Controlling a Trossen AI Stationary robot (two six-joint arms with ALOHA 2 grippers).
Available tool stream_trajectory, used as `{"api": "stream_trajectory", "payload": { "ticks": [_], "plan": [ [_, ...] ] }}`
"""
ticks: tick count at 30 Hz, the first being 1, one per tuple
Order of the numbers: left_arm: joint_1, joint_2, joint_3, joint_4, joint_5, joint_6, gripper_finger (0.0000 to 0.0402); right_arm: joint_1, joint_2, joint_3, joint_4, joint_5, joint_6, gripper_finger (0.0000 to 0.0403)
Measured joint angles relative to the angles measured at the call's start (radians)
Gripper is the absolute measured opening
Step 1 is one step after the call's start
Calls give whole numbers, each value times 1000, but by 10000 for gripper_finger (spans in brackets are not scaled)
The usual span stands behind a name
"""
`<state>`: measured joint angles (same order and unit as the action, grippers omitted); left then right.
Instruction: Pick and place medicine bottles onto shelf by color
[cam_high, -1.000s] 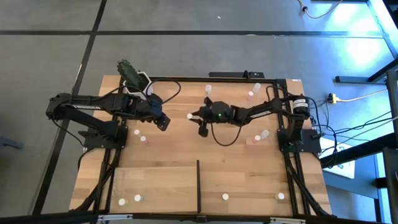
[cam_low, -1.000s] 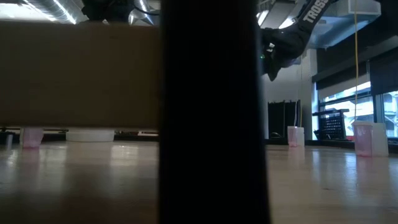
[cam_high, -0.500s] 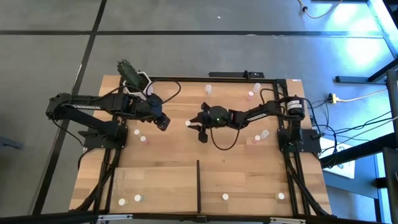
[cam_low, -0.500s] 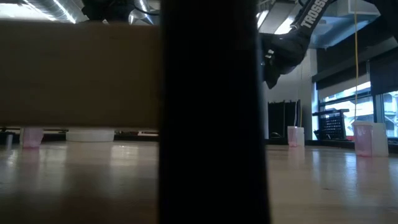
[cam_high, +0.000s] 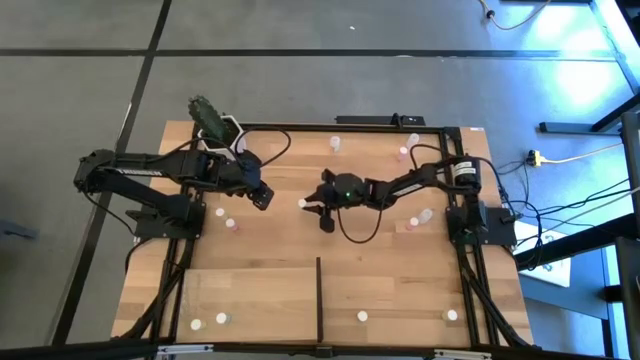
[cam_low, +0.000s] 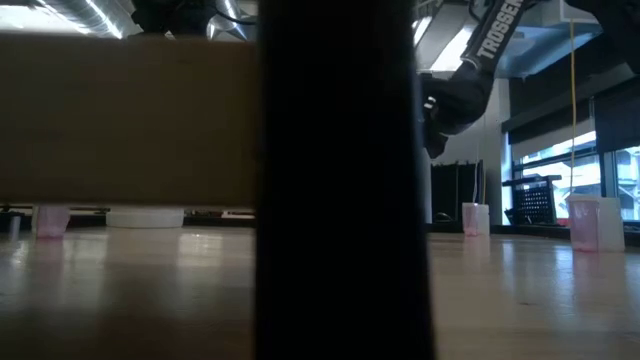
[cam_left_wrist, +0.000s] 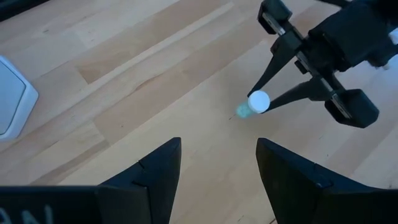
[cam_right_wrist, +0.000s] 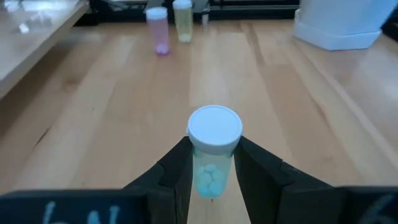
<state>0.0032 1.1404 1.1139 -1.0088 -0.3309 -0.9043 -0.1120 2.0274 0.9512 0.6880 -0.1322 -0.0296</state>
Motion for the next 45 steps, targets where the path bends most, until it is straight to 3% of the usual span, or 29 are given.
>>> {"api": "stream_trajectory", "payload": {
  "ticks": [22, 37, 45],
  "plan": [
    [0, 0, 0, 0, 0, 0, 202, -1, 46, 1, 21, -1, -5, 116],
    [-1, 0, 0, 0, 0, 0, 202, -2, 46, 1, 27, 8, -2, 205],
    [0, 0, 0, 0, 16, 64, 202, -4, 46, 1, 27, 7, 47, 214]
  ]
}}
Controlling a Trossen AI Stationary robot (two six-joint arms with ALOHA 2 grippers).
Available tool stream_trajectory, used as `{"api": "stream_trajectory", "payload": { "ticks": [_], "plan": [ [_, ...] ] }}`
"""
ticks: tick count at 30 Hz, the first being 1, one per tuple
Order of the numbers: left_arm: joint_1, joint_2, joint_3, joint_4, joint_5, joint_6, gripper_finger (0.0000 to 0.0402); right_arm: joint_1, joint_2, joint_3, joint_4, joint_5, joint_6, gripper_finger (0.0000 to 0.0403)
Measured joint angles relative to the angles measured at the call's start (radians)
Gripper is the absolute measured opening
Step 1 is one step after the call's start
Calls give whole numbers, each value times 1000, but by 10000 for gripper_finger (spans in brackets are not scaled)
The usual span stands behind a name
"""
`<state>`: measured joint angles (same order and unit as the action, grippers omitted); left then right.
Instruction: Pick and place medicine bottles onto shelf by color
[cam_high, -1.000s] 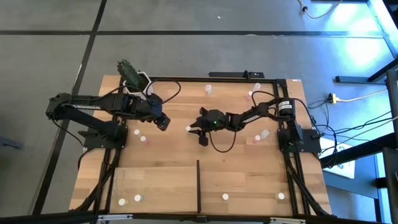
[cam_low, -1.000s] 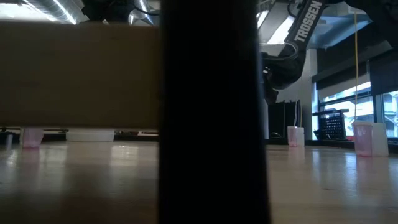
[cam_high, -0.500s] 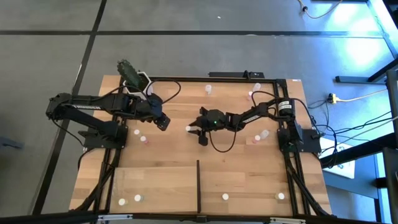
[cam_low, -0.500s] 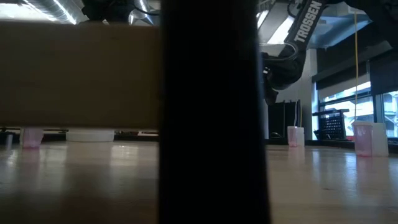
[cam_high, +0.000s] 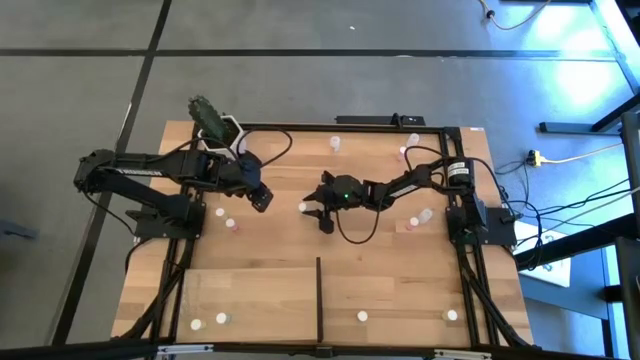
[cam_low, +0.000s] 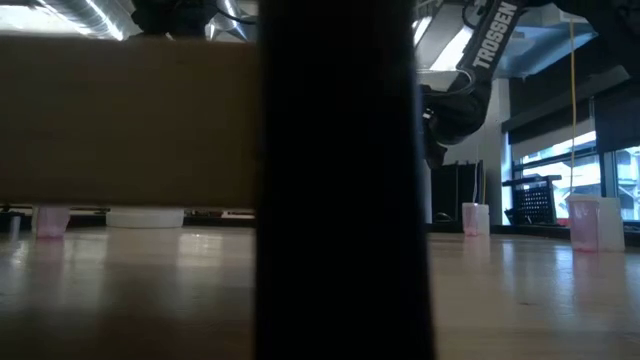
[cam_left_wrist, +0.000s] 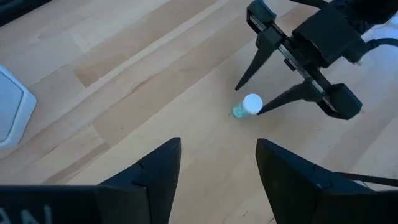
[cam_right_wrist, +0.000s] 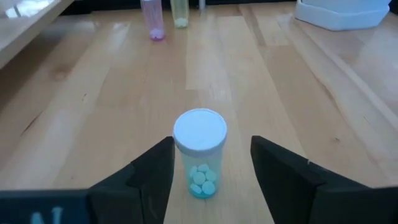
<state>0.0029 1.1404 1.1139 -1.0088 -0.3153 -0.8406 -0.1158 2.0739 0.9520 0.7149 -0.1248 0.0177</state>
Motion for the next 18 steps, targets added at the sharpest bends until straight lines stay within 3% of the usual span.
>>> {"api": "stream_trajectory", "payload": {
  "ticks": [11, 18],
  "plan": [
    [0, 0, 0, 0, 48, 68, 202, 0, -3, 0, -2, -8, 133, 214],
    [0, 0, 0, -1, 75, 68, 202, -1, -54, -6, -14, -10, 129, 214]
  ]
}}
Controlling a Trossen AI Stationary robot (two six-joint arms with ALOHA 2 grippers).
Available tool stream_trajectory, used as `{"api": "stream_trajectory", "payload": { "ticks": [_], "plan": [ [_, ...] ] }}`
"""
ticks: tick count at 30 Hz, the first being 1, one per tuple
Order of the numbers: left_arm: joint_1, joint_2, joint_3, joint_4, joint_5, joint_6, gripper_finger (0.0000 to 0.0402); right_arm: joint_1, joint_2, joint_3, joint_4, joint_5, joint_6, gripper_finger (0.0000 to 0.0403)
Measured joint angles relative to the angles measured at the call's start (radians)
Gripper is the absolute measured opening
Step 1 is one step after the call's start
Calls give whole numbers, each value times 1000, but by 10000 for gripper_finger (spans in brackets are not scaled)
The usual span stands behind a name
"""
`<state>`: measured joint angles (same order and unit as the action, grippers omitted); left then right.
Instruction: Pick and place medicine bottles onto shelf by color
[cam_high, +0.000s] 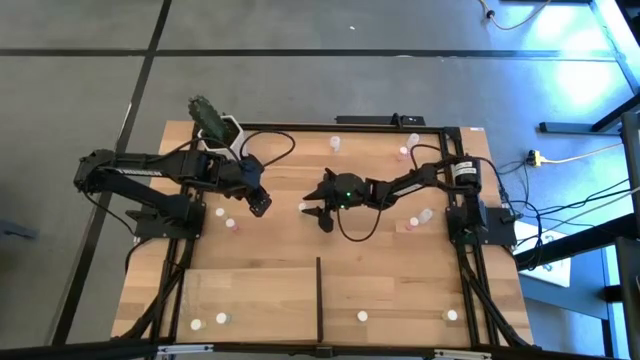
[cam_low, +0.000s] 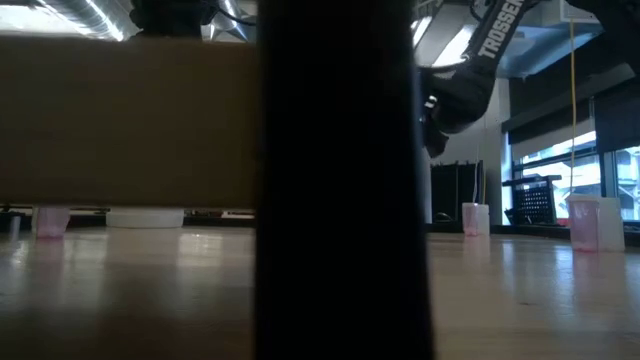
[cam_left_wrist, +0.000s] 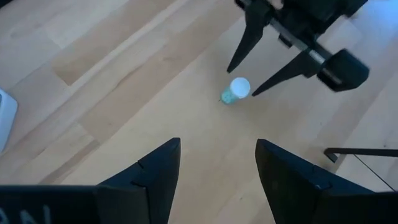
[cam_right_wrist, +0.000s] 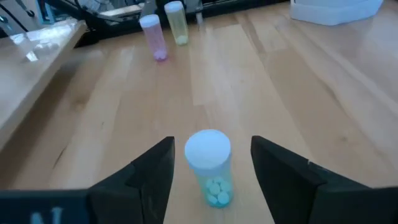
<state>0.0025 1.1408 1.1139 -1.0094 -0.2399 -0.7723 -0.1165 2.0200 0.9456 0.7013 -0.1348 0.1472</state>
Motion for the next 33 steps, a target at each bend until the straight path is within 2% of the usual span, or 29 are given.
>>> {"api": "stream_trajectory", "payload": {
  "ticks": [7, 11, 15, 25, 29, 33],
  "plan": [
    [0, 0, 0, 1, 0, 27, 202, 0, -78, -4, -113, 1, -40, 214],
    [1, 0, 0, 2, 0, 108, 202, -4, -142, -4, -173, 1, -48, 214],
    [1, 0, 0, 23, -1, 173, 202, -19, -234, -4, -234, 1, -47, 214],
    [1, 0, 0, 27, 2, 176, 202, -54, -495, -4, -477, 2, -132, 214],
    [5, 0, 0, -14, 39, 93, 202, -58, -574, -4, -538, 2, -133, 214],
    [4, 0, 0, -111, 61, -127, 202, -58, -614, -4, -581, 2, -153, 214]
  ]
}}
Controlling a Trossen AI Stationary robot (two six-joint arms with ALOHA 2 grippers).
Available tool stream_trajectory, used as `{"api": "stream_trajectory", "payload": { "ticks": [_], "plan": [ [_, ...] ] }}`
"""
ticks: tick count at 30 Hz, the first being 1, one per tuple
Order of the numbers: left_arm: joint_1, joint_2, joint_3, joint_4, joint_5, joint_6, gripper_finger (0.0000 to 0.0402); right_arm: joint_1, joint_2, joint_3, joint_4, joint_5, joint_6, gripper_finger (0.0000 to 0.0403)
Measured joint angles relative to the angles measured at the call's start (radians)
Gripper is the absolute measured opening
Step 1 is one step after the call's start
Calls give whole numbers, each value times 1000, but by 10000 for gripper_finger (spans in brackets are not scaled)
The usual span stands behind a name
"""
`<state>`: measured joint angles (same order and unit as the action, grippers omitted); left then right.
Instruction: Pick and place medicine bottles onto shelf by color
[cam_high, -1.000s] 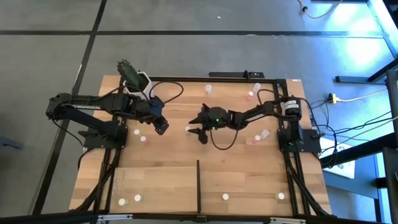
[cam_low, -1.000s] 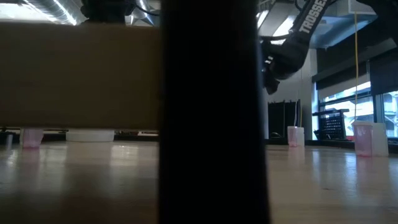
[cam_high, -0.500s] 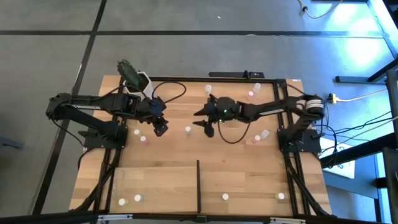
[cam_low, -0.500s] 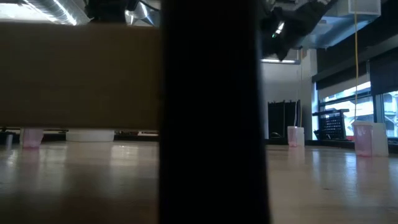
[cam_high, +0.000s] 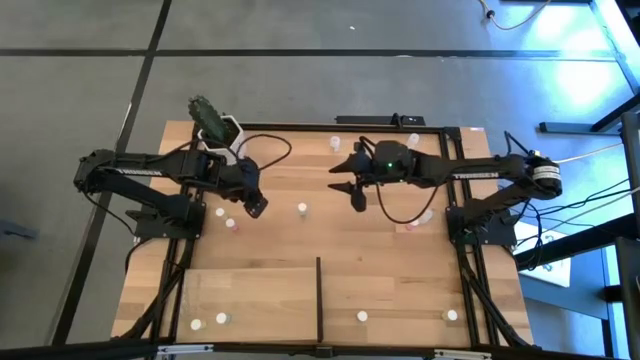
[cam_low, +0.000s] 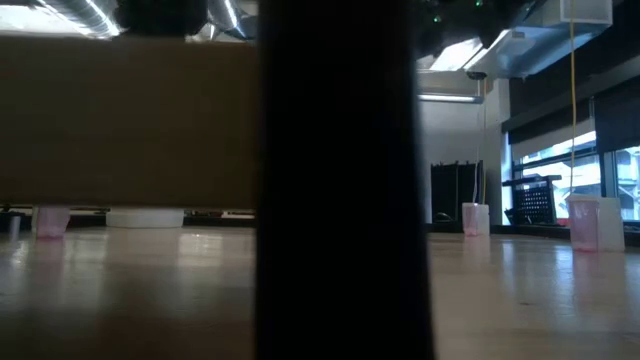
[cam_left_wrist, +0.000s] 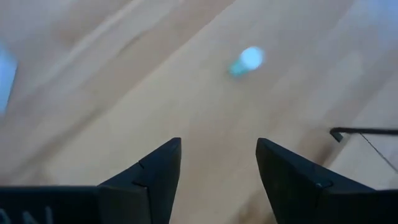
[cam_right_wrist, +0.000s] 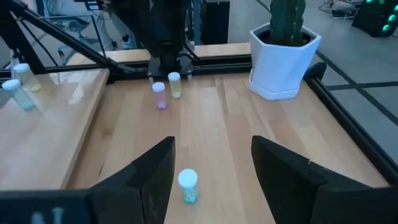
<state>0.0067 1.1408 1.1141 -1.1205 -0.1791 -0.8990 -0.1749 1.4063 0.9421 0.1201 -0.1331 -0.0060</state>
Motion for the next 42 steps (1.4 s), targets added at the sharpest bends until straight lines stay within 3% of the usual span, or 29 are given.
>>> {"api": "stream_trajectory", "payload": {
  "ticks": [3, 7, 14, 21, 31, 42],
  "plan": [
    [0, 0, 0, -97, 2, -172, 202, 0, -10, 0, -7, 0, -3, 214],
    [-2, 0, 0, -197, 18, -292, 202, 0, -23, 0, -32, 0, -30, 214],
    [-35, 0, 0, -208, 18, -336, 202, -4, -32, 1, -58, -47, -56, 214],
    [-106, 13, 0, -207, 20, -458, 202, -8, -32, 111, -305, -52, -100, 214],
    [-165, 127, 0, -213, 42, -587, 202, -11, -32, 203, -363, -53, -176, 214],
    [-210, 220, 0, -268, 89, -671, 202, -12, -32, 323, -564, -52, -263, 214]
  ]
}}
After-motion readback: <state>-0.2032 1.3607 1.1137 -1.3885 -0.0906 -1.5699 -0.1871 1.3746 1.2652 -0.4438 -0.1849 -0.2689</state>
